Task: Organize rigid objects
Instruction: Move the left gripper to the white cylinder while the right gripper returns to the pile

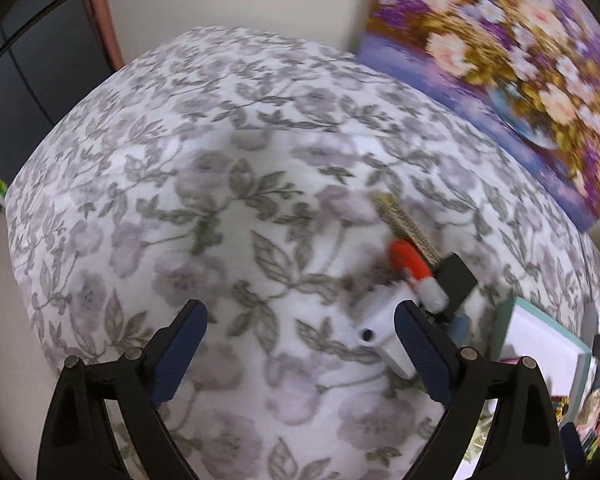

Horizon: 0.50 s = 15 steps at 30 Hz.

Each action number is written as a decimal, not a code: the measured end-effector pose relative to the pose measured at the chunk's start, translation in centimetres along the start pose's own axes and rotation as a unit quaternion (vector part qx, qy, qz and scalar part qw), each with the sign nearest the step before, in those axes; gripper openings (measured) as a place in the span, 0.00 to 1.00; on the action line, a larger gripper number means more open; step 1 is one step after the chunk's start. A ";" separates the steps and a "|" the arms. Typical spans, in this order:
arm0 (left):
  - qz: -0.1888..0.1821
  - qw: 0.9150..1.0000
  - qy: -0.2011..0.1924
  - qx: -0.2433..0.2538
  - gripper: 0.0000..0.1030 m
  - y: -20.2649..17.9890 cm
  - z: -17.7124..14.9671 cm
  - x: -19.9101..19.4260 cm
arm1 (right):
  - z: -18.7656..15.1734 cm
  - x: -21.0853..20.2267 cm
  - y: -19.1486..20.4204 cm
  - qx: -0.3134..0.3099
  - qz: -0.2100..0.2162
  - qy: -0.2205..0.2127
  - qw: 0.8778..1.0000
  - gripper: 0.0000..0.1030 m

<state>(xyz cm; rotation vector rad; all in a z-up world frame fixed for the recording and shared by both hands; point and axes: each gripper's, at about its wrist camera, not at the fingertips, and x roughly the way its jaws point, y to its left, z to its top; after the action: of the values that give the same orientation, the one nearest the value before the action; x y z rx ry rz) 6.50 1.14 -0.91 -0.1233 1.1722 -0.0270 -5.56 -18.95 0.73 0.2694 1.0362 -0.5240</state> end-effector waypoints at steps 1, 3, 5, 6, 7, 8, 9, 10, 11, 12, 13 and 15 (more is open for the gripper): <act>0.000 1.000 0.001 -0.005 0.92 0.5 0.1 0.1 | 0.0 0.2 0.5 -0.004 0.005 0.002 1.000 1.00; 0.001 1.000 0.003 -0.015 0.92 1.5 0.4 0.4 | -0.1 0.5 1.4 -0.008 0.010 0.005 1.000 1.00; -0.001 1.000 0.006 -0.019 0.92 2.1 0.6 0.7 | -0.2 0.8 2.1 -0.010 0.015 0.008 1.000 1.00; -0.003 1.000 0.008 -0.021 0.92 2.4 0.8 0.9 | -0.2 1.0 2.6 -0.009 0.021 0.012 1.000 1.00; -0.005 1.000 0.010 -0.023 0.92 2.7 0.9 1.1 | -0.2 1.3 2.9 -0.007 0.027 0.015 0.999 1.00; -0.008 1.000 0.011 -0.024 0.92 2.9 1.0 1.2 | -0.2 1.5 3.2 -0.005 0.036 0.019 0.999 1.00; -0.011 1.000 0.012 -0.025 0.92 3.1 1.1 1.4 | -0.1 1.8 3.5 -0.003 0.045 0.022 0.999 1.00; -0.013 1.000 0.013 -0.024 0.92 3.1 1.1 1.6 | -0.1 2.1 3.8 0.001 0.053 0.024 0.998 1.00; -0.018 0.999 0.015 -0.022 0.92 3.0 1.2 1.8 | 0.0 2.3 3.9 0.004 0.058 0.025 0.998 1.00; -0.022 0.999 0.017 -0.019 0.92 3.0 1.2 2.0 | 0.1 2.5 4.1 0.010 0.065 0.024 0.998 1.00; -0.028 0.999 0.022 -0.016 0.92 2.8 1.2 2.3 | 0.2 2.6 4.3 0.013 0.068 0.023 0.997 1.00; -0.038 0.999 0.029 -0.013 0.92 2.4 1.3 2.8 | 0.3 2.9 4.6 0.017 0.074 0.020 0.997 1.00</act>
<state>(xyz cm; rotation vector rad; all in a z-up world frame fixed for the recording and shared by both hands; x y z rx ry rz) 8.65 3.38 -3.28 -0.1899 1.2250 -0.0826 -1.70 -16.05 -1.81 0.3841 1.0381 -0.4040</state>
